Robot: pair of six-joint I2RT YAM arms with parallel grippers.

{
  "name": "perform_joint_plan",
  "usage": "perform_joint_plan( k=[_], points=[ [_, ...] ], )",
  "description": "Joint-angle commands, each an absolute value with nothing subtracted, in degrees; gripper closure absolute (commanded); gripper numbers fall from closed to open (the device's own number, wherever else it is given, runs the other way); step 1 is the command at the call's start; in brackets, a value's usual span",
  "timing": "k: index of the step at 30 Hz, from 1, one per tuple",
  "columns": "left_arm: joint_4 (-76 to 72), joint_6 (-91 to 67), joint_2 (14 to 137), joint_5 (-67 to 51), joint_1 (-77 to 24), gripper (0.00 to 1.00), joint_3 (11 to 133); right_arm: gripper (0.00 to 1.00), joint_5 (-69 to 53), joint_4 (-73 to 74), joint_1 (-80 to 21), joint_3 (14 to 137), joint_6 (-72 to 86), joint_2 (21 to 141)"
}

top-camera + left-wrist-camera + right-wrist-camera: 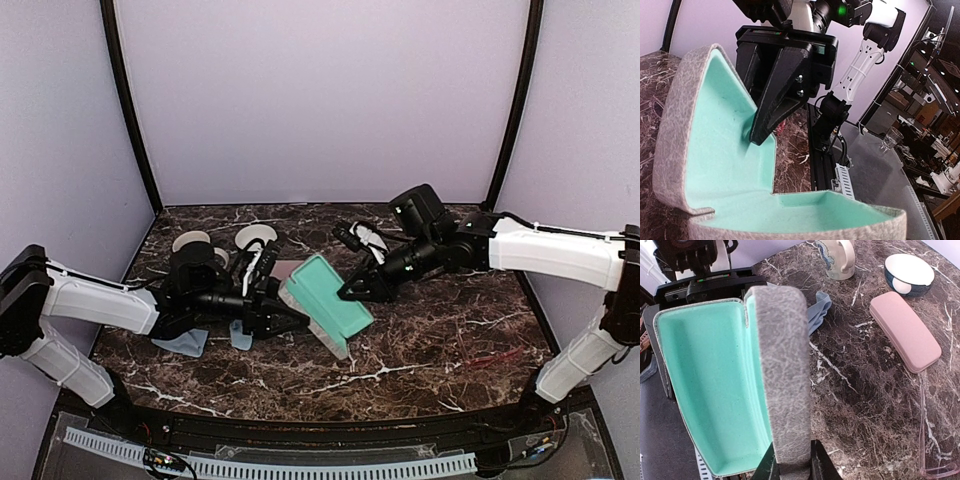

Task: Organize the sunglasses
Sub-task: Pass from the left arm to the right, then place the opened sunglasses case at the center of the board.

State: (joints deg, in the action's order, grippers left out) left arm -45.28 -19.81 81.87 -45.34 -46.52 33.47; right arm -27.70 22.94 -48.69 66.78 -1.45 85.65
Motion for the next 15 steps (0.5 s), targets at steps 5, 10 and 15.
perform_joint_plan(
  k=[5, 10, 15],
  points=[
    [-48.5, -19.9, 79.5, -39.9, -46.8, 0.12, 27.6, 0.86, -19.5, 27.4, -47.8, 69.1, -4.4, 83.6],
    [-43.2, -19.3, 75.4, -32.3, -46.7, 0.02, 24.2, 0.88, -15.7, 30.2, -46.7, 69.5, -7.2, 82.8],
    [-33.1, -18.7, 69.0, -17.9, -46.5, 0.01, 22.9, 0.88, -8.9, 33.5, -46.7, 70.5, -10.0, 85.4]
  ],
)
